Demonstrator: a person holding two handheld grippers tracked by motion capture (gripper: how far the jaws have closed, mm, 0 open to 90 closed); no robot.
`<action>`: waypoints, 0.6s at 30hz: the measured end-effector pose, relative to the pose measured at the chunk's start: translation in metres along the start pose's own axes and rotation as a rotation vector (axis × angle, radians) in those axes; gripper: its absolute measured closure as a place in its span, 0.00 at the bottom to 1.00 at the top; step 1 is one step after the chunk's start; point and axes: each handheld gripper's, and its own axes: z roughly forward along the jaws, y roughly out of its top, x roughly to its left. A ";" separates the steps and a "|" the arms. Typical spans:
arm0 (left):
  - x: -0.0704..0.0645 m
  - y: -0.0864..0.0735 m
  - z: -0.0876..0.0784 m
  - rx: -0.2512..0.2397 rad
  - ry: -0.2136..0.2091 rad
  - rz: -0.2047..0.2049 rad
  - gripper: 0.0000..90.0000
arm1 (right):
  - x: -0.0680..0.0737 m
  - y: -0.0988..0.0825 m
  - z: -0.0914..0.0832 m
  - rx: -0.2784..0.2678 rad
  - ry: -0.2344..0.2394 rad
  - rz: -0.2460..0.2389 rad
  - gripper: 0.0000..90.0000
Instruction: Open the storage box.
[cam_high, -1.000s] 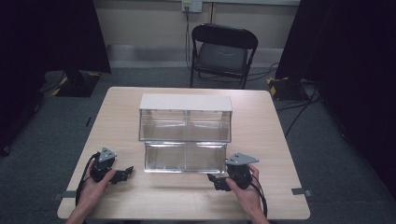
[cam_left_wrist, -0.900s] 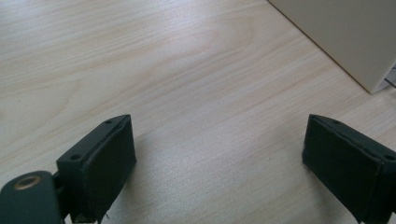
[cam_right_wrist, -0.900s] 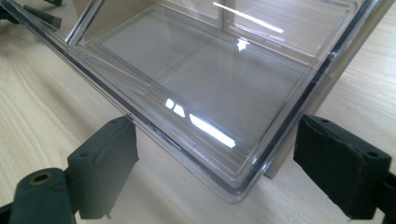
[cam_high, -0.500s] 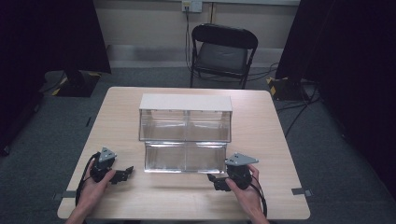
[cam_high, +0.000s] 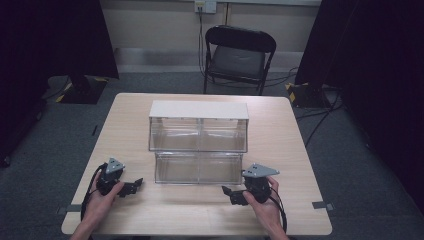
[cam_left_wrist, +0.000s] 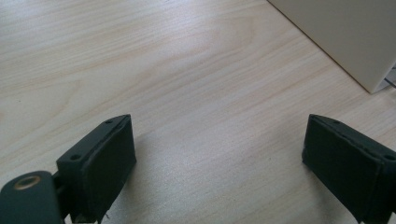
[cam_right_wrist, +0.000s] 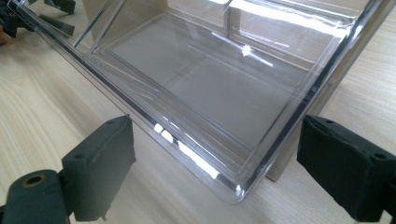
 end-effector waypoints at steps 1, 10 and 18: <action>0.000 0.000 0.000 -0.001 0.000 -0.002 0.10 | 0.000 0.000 0.000 -0.001 -0.001 0.001 0.12; 0.000 0.000 0.000 -0.001 0.000 -0.002 0.10 | 0.001 0.000 -0.003 -0.013 -0.002 0.003 0.12; 0.000 0.000 0.000 -0.001 0.000 -0.002 0.10 | 0.002 0.001 -0.006 -0.021 -0.001 0.003 0.12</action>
